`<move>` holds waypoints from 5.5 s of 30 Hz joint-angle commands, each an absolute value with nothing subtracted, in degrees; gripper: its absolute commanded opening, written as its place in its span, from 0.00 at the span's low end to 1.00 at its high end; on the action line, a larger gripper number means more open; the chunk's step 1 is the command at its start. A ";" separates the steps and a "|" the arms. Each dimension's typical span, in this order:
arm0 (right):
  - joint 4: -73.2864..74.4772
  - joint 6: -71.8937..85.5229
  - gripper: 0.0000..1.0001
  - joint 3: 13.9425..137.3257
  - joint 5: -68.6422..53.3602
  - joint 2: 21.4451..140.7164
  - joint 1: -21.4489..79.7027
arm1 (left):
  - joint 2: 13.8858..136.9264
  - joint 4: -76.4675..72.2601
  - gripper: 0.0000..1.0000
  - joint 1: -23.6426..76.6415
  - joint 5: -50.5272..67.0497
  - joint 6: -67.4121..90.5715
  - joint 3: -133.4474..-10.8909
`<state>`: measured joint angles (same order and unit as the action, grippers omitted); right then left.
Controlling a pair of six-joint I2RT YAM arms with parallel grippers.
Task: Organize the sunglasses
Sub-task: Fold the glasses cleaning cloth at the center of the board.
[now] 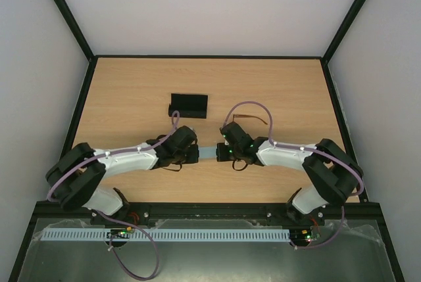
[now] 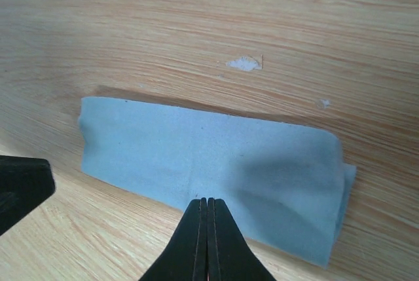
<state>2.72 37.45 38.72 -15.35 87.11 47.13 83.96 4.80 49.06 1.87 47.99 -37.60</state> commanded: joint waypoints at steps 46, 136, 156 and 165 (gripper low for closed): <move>9.09 34.39 0.04 44.42 -12.33 85.93 44.43 | 84.72 8.07 0.02 47.60 2.36 44.89 -46.19; 6.02 33.57 0.02 45.36 -12.11 97.11 41.95 | 93.56 1.61 0.03 44.39 0.43 43.83 -41.39; 10.45 32.78 0.06 47.00 -9.24 91.30 41.84 | 89.01 5.18 0.03 44.05 -0.86 43.16 -42.61; 9.93 32.62 0.06 46.34 -7.56 93.52 41.67 | 91.54 3.28 0.03 43.69 -0.79 43.17 -41.86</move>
